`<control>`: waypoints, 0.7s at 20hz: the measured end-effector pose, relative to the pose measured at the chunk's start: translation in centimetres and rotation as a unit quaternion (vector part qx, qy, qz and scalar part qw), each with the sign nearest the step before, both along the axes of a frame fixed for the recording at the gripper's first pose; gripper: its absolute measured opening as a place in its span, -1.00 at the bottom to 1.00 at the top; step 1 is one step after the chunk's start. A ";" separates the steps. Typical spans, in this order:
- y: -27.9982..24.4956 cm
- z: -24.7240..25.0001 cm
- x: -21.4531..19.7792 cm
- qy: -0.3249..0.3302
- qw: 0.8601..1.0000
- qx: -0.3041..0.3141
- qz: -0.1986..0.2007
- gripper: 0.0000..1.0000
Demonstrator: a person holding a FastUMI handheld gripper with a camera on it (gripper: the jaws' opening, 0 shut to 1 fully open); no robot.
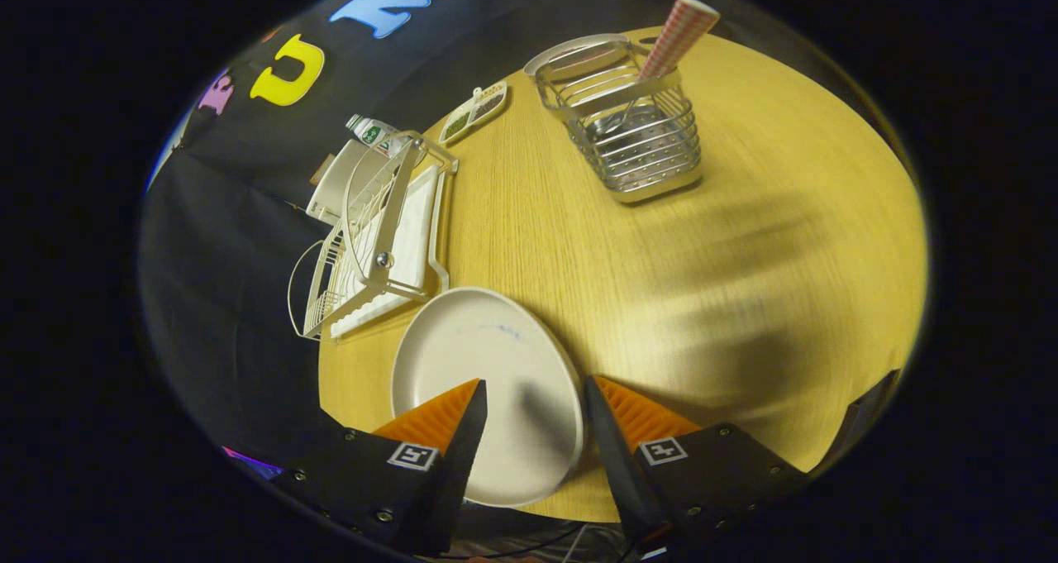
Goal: Take the plate from the dish rack, then take the spoon from the basket and place it into the plate.
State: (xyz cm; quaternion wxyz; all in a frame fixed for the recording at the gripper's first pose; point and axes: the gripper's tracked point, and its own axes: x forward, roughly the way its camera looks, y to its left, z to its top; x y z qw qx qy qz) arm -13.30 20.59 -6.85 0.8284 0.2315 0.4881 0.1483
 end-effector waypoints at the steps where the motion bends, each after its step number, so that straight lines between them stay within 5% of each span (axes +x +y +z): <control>1: -0.7 0.7 0.1 -0.015 1.000 -0.005 -0.005 0.47; 8: -5.3 7.9 2.2 -0.152 0.987 -0.051 -0.034 0.47; 14: -10.9 14.9 4.3 -0.278 0.952 -0.105 -0.076 0.47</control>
